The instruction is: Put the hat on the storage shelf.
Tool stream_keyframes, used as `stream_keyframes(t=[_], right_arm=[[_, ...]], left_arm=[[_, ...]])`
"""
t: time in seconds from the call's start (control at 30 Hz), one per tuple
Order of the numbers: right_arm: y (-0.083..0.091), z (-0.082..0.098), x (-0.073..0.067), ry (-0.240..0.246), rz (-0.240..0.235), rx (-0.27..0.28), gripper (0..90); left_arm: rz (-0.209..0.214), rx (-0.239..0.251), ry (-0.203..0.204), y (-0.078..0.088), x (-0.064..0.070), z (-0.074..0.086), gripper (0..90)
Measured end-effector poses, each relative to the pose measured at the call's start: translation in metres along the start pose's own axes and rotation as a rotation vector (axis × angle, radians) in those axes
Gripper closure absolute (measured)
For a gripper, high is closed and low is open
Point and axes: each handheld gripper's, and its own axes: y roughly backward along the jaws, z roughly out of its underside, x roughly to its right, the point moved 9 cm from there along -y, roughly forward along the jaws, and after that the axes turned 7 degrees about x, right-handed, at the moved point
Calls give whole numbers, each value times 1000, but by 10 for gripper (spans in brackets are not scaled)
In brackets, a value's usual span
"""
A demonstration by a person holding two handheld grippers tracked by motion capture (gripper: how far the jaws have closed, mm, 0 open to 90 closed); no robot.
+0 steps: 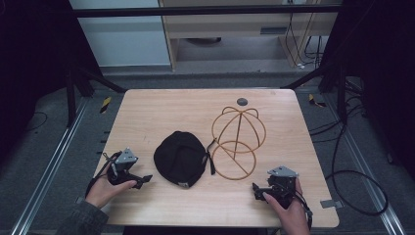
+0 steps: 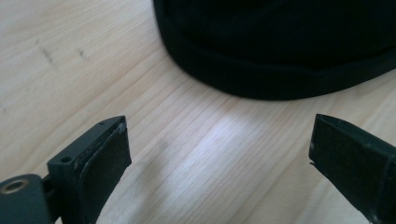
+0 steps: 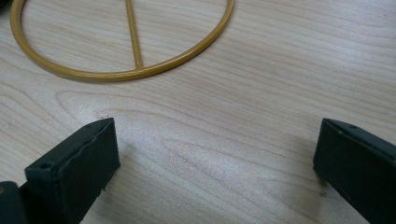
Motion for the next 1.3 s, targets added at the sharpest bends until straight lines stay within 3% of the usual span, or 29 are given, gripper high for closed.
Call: stream_keyframes(t=[0.03, 0.07, 0.2, 0.3, 0.47, 0.67, 0.8, 0.83, 0.97, 1.03, 1.17, 1.3], right_arm=[[0, 0, 0, 0, 0, 0, 4], [0, 0, 0, 0, 0, 0, 4], [0, 0, 0, -1, 1, 0, 4], [0, 0, 0, -1, 2, 0, 4], [0, 0, 0, -3, 3, 0, 4], [0, 0, 0, -3, 3, 0, 4], [0, 0, 0, -3, 4, 0, 4], [0, 0, 0, -3, 4, 0, 4], [0, 0, 0, -4, 5, -1, 4], [0, 0, 0, -4, 5, 0, 4], [0, 0, 0, -5, 6, 0, 4], [0, 0, 0, -5, 6, 0, 4]], left_arm=[[0, 0, 0, 0, 0, 0, 49], [4, 0, -13, 3, 2, -11, 49], [2, -11, -34, 9, 4, -31, 50], [27, -16, -34, 14, 9, -45, 50], [43, -15, -73, 19, 19, -68, 52], [42, -47, -124, 15, 27, -90, 50], [58, -54, -129, 11, 31, -100, 51], [60, -67, -150, 7, 33, -106, 52], [80, -64, -152, -1, 40, -113, 63], [77, -84, -181, -9, 44, -116, 67], [84, -93, -182, -16, 46, -120, 72], [75, -108, -207, -23, 47, -123, 94]])
